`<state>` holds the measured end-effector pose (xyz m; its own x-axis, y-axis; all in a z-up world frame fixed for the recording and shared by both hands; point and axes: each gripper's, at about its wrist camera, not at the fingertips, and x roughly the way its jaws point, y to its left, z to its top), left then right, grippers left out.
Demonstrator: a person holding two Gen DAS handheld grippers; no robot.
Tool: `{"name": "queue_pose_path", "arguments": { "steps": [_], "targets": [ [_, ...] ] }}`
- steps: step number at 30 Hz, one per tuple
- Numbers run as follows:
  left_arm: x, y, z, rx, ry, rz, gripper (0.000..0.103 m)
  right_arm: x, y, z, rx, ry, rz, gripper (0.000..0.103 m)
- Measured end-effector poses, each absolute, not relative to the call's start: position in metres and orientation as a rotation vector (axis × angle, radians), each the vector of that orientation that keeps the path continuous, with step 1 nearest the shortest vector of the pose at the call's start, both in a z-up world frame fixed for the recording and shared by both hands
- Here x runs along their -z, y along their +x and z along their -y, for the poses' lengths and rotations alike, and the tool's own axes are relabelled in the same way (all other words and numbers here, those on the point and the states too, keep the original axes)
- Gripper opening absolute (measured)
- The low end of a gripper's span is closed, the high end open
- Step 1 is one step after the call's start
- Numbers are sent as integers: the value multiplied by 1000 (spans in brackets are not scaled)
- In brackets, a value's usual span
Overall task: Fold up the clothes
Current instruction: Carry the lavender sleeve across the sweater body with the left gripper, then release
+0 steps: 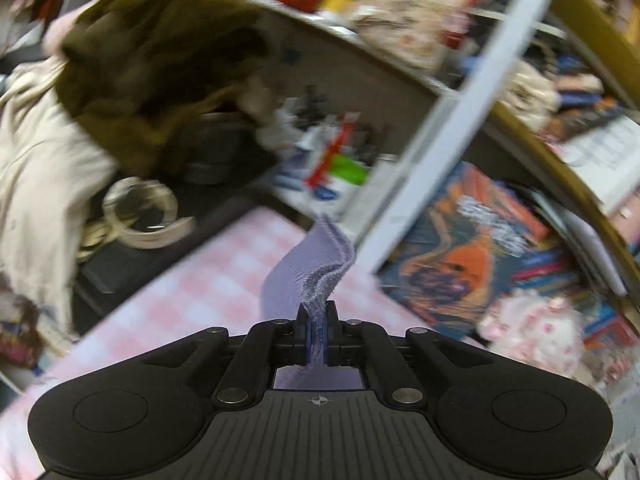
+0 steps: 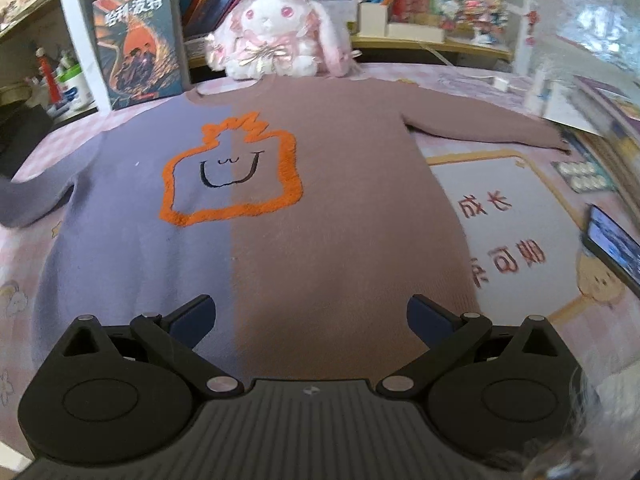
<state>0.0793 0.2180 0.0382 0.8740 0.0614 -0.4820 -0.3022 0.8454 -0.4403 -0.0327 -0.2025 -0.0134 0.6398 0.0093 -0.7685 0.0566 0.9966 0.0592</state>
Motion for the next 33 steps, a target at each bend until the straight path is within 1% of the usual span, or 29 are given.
{"name": "queue_pose_path", "arguments": {
  "steps": [5, 11, 18, 25, 33],
  "targets": [
    [-55, 92, -149, -152, -465, -474, 3, 13, -14, 224, -77, 50, -867, 103],
    [-60, 114, -75, -118, -401, -500, 3, 14, 6, 257, -158, 51, -874, 103],
    [-62, 138, -7, -79, -338, -522, 3, 17, 17, 289, -202, 61, -885, 103],
    [-50, 155, 38, -72, -286, -567, 3, 20, 23, 312, -208, 72, -886, 103],
    [-32, 166, 65, -64, -254, -619, 3, 24, 27, 329, -211, 83, -898, 103]
  ]
}}
